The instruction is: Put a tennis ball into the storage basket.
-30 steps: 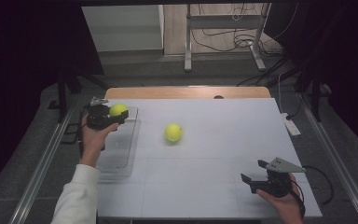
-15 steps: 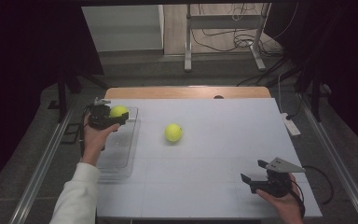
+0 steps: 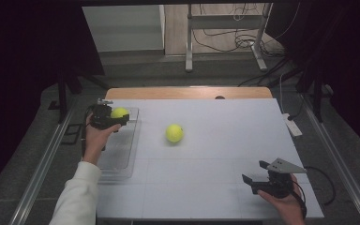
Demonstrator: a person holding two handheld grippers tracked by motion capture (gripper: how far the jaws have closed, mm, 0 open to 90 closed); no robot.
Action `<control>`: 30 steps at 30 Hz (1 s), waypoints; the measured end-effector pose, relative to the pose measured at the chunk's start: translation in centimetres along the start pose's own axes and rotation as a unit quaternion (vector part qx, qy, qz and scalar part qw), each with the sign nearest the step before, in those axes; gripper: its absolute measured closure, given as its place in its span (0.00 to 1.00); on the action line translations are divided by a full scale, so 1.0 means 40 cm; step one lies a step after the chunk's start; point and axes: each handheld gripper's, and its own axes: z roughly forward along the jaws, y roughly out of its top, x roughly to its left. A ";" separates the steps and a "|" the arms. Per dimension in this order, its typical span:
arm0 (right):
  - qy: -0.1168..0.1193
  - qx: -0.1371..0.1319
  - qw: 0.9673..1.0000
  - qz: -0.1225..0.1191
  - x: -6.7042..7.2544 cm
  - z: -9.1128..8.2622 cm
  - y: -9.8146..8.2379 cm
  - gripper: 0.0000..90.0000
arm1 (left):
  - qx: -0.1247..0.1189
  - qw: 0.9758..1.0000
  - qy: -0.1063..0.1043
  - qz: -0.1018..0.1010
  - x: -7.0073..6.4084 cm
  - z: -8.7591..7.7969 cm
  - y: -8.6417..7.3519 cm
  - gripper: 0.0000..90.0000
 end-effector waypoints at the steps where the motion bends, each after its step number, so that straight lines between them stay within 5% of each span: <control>1: 0.001 0.000 1.000 0.000 0.000 0.000 0.000 0.15 | 0.002 1.000 0.002 0.000 0.000 0.003 0.000 0.30; 30: 0.001 0.002 1.000 0.001 -0.002 0.002 -0.002 0.15 | 0.044 0.999 0.027 0.002 0.000 0.072 -0.006 0.29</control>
